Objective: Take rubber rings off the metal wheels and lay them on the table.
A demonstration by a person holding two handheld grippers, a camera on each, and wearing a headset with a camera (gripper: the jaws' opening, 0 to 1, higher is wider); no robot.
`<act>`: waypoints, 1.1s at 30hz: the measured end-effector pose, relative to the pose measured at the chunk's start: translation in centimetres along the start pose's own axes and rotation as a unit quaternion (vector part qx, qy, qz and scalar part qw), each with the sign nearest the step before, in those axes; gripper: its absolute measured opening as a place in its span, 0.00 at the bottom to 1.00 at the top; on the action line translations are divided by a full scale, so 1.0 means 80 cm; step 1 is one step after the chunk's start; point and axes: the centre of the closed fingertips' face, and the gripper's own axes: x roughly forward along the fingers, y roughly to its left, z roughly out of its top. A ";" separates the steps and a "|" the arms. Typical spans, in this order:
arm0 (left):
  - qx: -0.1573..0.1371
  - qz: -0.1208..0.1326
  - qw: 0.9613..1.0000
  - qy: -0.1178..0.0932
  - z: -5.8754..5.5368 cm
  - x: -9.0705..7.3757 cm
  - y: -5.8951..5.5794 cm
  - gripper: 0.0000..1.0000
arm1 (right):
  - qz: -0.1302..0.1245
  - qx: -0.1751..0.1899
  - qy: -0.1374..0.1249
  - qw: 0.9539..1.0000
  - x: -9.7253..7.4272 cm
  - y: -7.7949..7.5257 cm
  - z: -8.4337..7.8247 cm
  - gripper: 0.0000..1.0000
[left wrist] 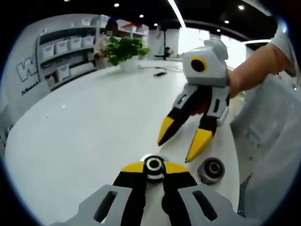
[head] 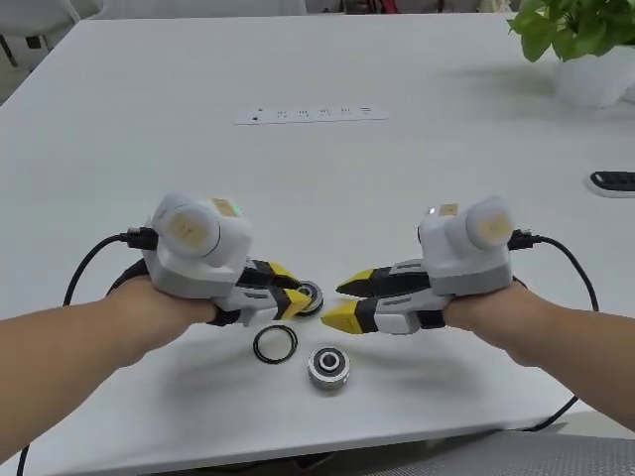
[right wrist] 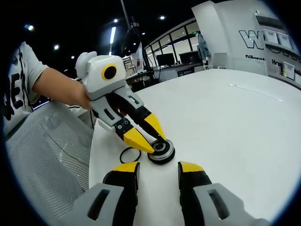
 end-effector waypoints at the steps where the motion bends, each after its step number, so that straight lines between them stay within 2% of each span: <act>1: -0.001 0.001 1.000 0.000 0.000 0.000 0.000 0.14 | 0.000 0.000 0.000 1.000 0.001 0.000 0.000 0.31; 8: -0.002 0.004 1.000 0.000 0.001 0.001 -0.001 0.14 | -0.003 -0.017 0.009 1.000 0.011 0.002 0.003 0.31; 15: -0.004 0.005 1.000 -0.001 0.001 0.002 0.000 0.14 | -0.023 -0.040 0.017 0.999 0.022 -0.003 0.003 0.31; 20: -0.004 0.005 1.000 -0.002 0.001 0.003 0.001 0.13 | -0.022 -0.037 0.014 0.999 0.027 -0.001 0.005 0.31; 33: -0.007 0.009 1.000 -0.007 0.001 0.003 0.001 0.13 | -0.036 -0.043 0.014 0.998 0.034 -0.005 0.005 0.28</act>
